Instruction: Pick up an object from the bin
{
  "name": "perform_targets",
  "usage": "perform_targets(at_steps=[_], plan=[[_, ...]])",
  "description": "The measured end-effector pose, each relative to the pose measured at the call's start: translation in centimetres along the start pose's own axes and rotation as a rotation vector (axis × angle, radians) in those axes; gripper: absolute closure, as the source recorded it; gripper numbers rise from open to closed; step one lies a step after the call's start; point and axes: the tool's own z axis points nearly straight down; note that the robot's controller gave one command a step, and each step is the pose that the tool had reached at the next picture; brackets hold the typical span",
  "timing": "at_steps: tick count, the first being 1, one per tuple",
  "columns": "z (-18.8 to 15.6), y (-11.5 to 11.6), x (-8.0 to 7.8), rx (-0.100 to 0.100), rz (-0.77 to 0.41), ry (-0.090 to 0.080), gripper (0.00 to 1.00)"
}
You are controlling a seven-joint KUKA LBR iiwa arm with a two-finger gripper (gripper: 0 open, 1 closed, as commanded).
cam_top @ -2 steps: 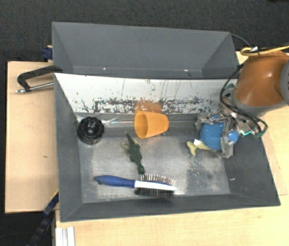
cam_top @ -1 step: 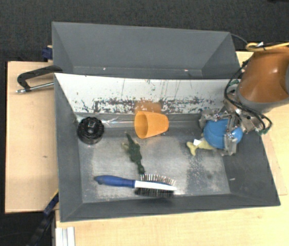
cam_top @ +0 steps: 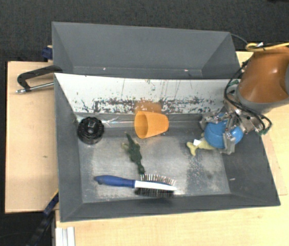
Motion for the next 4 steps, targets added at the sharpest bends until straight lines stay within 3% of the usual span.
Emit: perform_targets(at_steps=[1, 2, 3, 4], plan=[[1.6, 1.5, -0.6, -0.002, 0.219, 0.006, 1.0], [1.6, 4.9, 2.6, -0.002, 0.433, 0.007, 1.0], [1.5, 2.0, -0.2, -0.003, 0.441, 0.001, 1.0], [1.4, 1.9, 0.1, -0.006, 0.462, 0.0, 1.0]])
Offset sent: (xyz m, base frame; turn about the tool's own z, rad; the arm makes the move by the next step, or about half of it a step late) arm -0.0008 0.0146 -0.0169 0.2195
